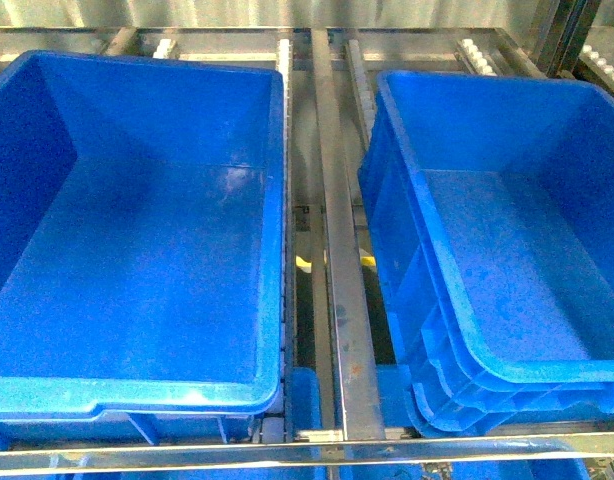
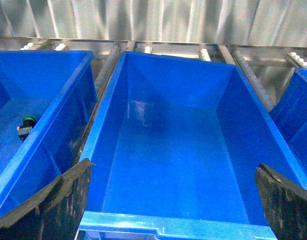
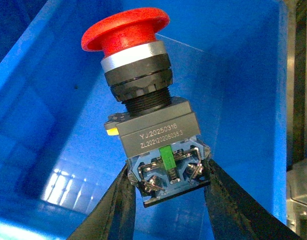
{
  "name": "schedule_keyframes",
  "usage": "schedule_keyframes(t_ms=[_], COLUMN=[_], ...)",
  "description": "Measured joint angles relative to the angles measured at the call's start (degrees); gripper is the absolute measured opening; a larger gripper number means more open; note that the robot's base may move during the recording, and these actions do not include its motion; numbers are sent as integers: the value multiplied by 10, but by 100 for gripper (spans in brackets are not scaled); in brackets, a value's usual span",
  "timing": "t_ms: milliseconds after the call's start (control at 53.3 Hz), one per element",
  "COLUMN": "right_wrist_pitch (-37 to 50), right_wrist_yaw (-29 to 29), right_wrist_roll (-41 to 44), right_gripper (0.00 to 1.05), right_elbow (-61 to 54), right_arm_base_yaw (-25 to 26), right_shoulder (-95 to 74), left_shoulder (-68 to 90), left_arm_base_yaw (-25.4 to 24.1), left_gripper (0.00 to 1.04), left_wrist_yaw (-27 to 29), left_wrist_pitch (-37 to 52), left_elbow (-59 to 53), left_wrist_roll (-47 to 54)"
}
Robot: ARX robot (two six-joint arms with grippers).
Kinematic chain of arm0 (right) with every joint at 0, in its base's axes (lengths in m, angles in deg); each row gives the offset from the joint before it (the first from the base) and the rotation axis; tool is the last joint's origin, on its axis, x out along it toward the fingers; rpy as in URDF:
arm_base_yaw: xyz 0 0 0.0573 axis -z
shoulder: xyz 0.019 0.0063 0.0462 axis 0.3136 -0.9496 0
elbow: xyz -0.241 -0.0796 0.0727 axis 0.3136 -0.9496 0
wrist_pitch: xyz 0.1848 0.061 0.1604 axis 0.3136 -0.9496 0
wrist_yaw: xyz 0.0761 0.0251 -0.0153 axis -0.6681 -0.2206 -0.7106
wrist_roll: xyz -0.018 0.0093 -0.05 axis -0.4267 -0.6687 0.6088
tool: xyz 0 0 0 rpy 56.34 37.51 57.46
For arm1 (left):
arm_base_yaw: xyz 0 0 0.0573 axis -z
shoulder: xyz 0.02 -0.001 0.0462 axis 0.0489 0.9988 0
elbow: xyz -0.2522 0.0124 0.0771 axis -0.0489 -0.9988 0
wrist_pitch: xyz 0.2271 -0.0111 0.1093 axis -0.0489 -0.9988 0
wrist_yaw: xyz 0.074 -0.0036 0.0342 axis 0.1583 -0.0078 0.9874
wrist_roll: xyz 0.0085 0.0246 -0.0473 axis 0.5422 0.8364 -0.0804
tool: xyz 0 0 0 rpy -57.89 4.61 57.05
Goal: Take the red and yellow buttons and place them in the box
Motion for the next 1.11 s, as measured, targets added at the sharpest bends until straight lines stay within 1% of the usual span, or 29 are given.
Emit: schedule_keyframes(t_ms=[113, 281, 413, 488, 563, 656, 769, 1107], right_wrist_pitch=[11, 26, 19, 11, -15, -32, -46, -56], right_wrist_yaw=[28, 65, 90, 101, 114, 130, 142, 168], right_wrist_roll=[-35, -107, -191, -226, -275, -315, -342, -353], right_gripper=[32, 32, 32, 32, 32, 32, 32, 32], right_elbow=[72, 183, 304, 350, 414, 477, 507, 546], right_arm_base_yaw=[-34, -58, -63, -63, -62, -68, -82, -118], right_shoulder=[-96, -228, -336, -371, -416, -470, -509, -584], left_shoulder=[0, 0, 0, 0, 0, 0, 0, 0], left_arm_base_yaw=[0, 0, 0, 0, 0, 0, 0, 0], left_gripper=[97, 97, 97, 97, 97, 97, 97, 97], left_wrist_yaw=[0, 0, 0, 0, 0, 0, 0, 0], left_wrist_pitch=[0, 0, 0, 0, 0, 0, 0, 0], left_elbow=[0, 0, 0, 0, 0, 0, 0, 0], left_wrist_roll=[0, 0, 0, 0, 0, 0, 0, 0])
